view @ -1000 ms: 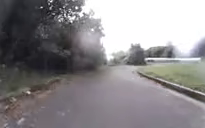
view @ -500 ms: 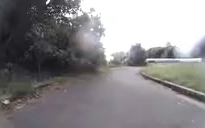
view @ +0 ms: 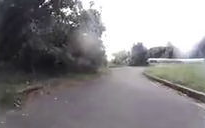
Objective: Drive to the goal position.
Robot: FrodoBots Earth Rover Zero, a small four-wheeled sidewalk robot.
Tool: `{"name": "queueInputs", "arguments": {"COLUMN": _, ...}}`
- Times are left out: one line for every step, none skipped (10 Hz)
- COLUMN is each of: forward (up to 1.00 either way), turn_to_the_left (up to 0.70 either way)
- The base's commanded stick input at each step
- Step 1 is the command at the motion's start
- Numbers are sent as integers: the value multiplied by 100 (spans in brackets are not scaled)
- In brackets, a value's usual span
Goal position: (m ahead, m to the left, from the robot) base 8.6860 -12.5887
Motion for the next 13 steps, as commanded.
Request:
{"name": "queueInputs", "arguments": {"forward": 99, "turn_to_the_left": -40}}
{"name": "queueInputs", "arguments": {"forward": 100, "turn_to_the_left": -16}}
{"name": "queueInputs", "arguments": {"forward": 100, "turn_to_the_left": 0}}
{"name": "queueInputs", "arguments": {"forward": 100, "turn_to_the_left": 2}}
{"name": "queueInputs", "arguments": {"forward": 100, "turn_to_the_left": 1}}
{"name": "queueInputs", "arguments": {"forward": 100, "turn_to_the_left": 0}}
{"name": "queueInputs", "arguments": {"forward": 100, "turn_to_the_left": 0}}
{"name": "queueInputs", "arguments": {"forward": 100, "turn_to_the_left": 0}}
{"name": "queueInputs", "arguments": {"forward": 100, "turn_to_the_left": 0}}
{"name": "queueInputs", "arguments": {"forward": 100, "turn_to_the_left": 0}}
{"name": "queueInputs", "arguments": {"forward": 100, "turn_to_the_left": -1}}
{"name": "queueInputs", "arguments": {"forward": 100, "turn_to_the_left": -4}}
{"name": "queueInputs", "arguments": {"forward": 100, "turn_to_the_left": -10}}
